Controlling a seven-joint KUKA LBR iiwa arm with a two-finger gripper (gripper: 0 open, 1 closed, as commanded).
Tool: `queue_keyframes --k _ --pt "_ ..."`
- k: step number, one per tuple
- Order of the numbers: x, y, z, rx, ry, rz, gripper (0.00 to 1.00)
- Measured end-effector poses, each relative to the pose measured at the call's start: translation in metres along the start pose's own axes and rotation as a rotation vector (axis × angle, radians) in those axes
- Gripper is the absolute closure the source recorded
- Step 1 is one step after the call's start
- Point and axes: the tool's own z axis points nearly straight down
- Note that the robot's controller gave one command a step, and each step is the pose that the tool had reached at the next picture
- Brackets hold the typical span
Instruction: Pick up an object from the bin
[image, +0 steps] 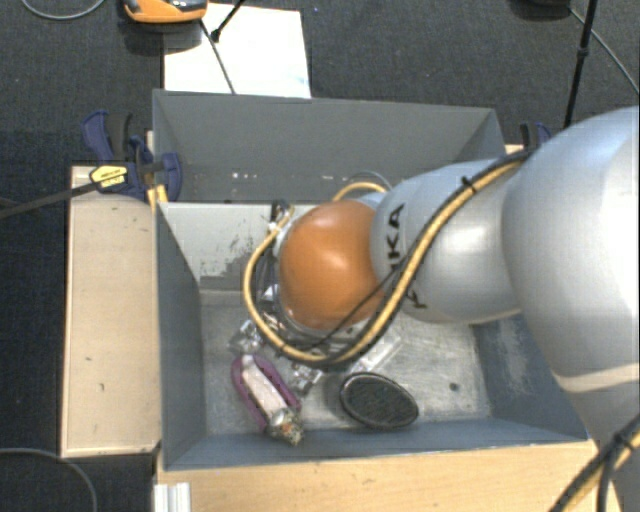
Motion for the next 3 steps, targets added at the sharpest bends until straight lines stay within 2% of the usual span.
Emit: queue_keyframes --k 1,2,3 --pt "-0.001 0.012 -0.002 0.008 -0.014 -0.244 0.0" --pt "0.002 0.007 -0.001 0.004 -0.011 -0.147 0.0" --pt "0.059 -0.047 0.009 -0.016 0.028 -0.156 0.0"
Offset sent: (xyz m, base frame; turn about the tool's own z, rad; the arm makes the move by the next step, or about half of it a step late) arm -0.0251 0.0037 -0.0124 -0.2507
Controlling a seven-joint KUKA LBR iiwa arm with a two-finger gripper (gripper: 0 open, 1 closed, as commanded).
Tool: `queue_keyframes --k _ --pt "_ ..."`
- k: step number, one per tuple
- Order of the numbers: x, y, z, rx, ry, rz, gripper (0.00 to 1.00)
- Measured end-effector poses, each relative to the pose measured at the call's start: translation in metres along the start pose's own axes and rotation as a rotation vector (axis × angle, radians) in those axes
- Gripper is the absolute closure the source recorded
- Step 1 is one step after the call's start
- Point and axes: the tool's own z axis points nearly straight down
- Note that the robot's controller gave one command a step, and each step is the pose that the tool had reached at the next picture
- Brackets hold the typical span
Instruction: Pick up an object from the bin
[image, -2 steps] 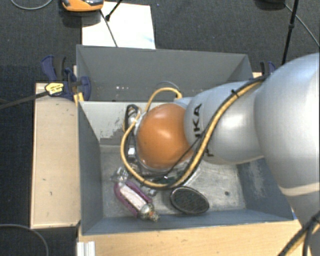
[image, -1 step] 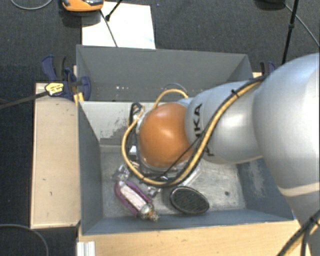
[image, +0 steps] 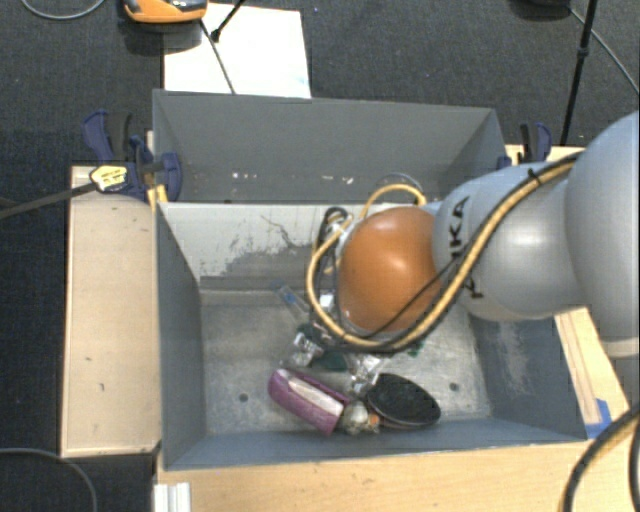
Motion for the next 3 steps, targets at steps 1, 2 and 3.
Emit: queue_keyframes --k 1,2,3 --pt "-0.004 0.001 -0.002 0.001 -0.004 0.0 1.0" --pt "0.049 -0.04 -0.162 0.0 0.003 -0.289 1.0" --pt "0.098 -0.021 -0.085 -0.011 0.011 -0.107 1.0"
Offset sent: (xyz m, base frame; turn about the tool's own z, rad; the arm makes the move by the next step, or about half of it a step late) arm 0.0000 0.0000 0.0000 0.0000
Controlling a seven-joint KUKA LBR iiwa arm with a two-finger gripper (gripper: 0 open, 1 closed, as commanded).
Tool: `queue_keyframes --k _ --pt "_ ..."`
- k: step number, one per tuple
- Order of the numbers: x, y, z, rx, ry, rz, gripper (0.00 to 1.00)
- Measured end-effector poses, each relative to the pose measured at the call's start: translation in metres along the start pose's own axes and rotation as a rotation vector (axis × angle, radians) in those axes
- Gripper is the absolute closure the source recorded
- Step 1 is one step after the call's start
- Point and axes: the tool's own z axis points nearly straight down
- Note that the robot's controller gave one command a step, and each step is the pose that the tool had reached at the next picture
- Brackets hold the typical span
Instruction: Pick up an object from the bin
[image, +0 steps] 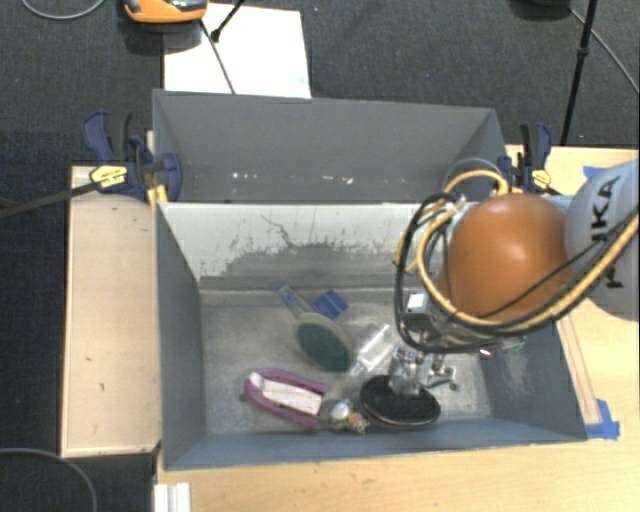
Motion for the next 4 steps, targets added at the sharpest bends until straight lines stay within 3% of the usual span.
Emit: queue_keyframes --k 1,2,3,4 --pt "-0.002 -0.001 -0.002 0.005 -0.003 0.0 0.0" --pt "-0.039 0.003 0.061 0.012 0.002 -0.14 0.0" --pt "-0.037 0.017 0.063 0.017 -0.002 -0.275 0.0" --pt "-0.035 0.015 0.062 0.02 0.002 -0.272 1.0"
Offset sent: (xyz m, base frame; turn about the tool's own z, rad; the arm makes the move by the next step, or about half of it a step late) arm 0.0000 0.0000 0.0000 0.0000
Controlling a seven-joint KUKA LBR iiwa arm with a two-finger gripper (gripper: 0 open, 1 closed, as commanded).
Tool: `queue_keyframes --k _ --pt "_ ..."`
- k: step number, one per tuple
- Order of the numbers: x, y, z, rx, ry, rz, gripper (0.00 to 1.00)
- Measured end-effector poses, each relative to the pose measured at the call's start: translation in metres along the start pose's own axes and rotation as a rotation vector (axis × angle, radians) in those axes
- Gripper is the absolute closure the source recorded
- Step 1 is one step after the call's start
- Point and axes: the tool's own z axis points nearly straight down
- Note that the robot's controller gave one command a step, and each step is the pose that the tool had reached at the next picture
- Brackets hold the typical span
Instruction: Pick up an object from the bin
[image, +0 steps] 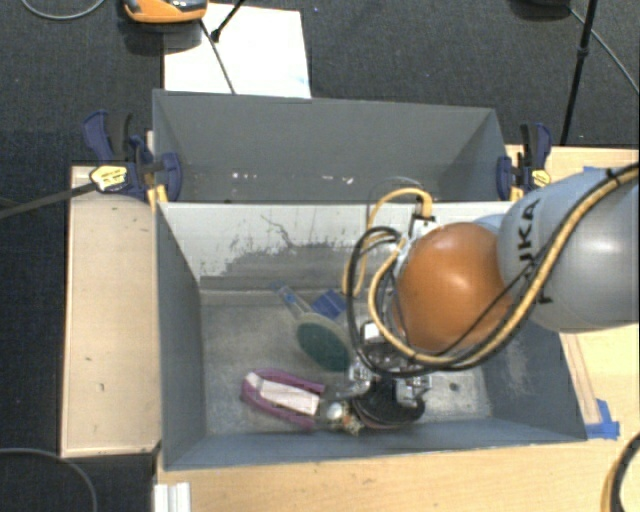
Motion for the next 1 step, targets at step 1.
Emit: queue_keyframes --k 1 --pt "-0.0111 -0.0141 -0.1117 -0.006 -0.01 -0.043 1.0"
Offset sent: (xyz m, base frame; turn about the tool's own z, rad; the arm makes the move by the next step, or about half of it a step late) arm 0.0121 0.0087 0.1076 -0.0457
